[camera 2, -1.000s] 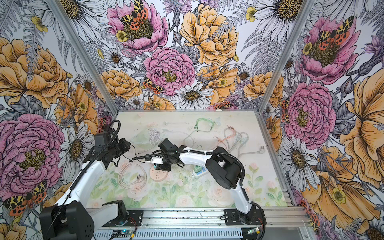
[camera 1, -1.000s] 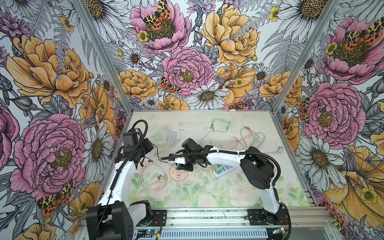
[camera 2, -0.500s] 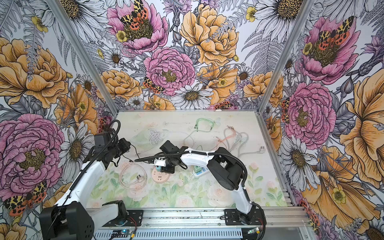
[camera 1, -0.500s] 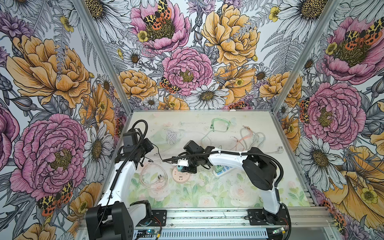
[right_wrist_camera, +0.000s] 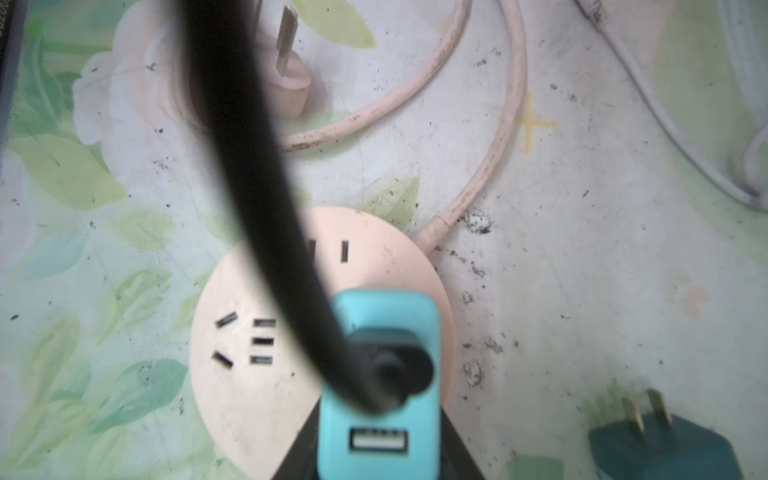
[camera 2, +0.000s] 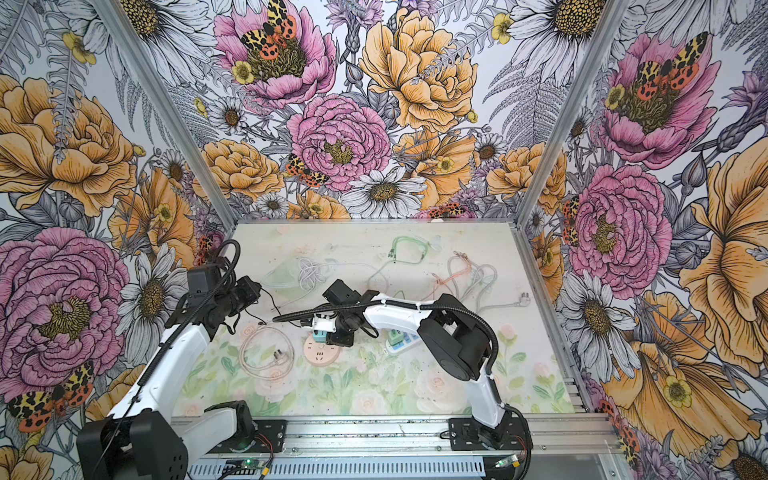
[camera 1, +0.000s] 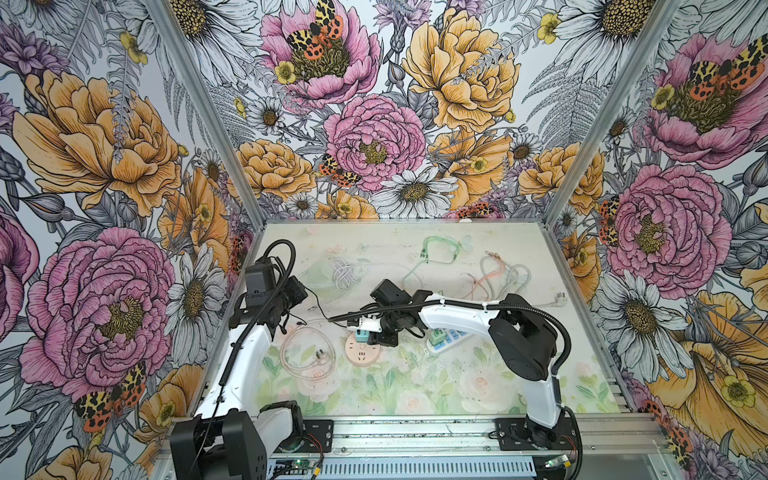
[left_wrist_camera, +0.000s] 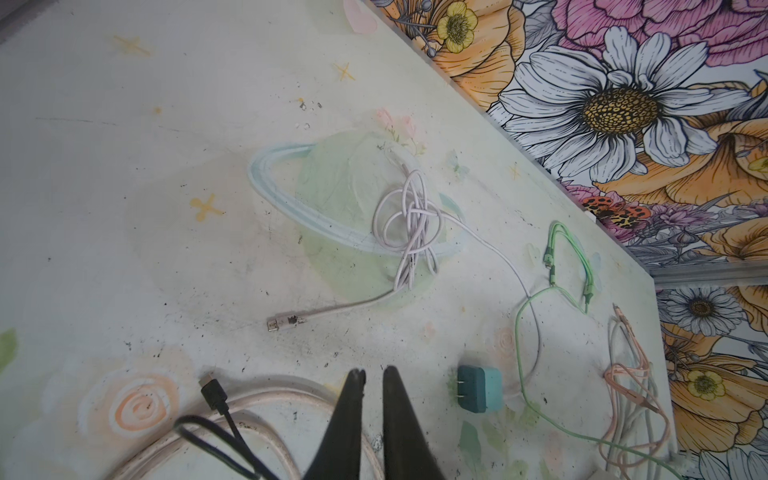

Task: Insert the plug
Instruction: 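Push the charger into the pink socket, open and raise the right gripper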

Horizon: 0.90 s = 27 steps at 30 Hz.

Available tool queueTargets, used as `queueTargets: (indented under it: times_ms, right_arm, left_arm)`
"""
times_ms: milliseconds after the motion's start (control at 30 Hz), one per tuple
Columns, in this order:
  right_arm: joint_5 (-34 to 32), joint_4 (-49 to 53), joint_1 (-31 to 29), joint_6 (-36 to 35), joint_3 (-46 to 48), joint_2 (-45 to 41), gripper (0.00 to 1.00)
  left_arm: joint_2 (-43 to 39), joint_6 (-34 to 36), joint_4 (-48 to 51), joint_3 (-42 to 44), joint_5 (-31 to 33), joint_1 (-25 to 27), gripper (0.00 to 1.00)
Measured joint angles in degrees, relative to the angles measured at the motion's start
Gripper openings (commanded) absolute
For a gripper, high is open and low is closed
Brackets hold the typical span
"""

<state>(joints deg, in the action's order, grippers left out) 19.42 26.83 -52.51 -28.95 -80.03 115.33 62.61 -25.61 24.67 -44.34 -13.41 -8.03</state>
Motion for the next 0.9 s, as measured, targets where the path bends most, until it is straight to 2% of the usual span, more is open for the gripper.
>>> queueTargets:
  times_ms: [433, 900]
  right_arm:
    - [-4.5, 7.9, 1.5, 2.6, 7.1, -5.6, 0.34]
    - [-8.1, 6.8, 3.5, 9.8, 12.8, -26.8, 0.36]
  left_arm:
    - [0.2, 0.0, 0.0, 0.4, -0.2, 0.0, 0.16]
    - [9.2, 0.7, 1.1, -4.6, -1.0, 0.7, 0.19]
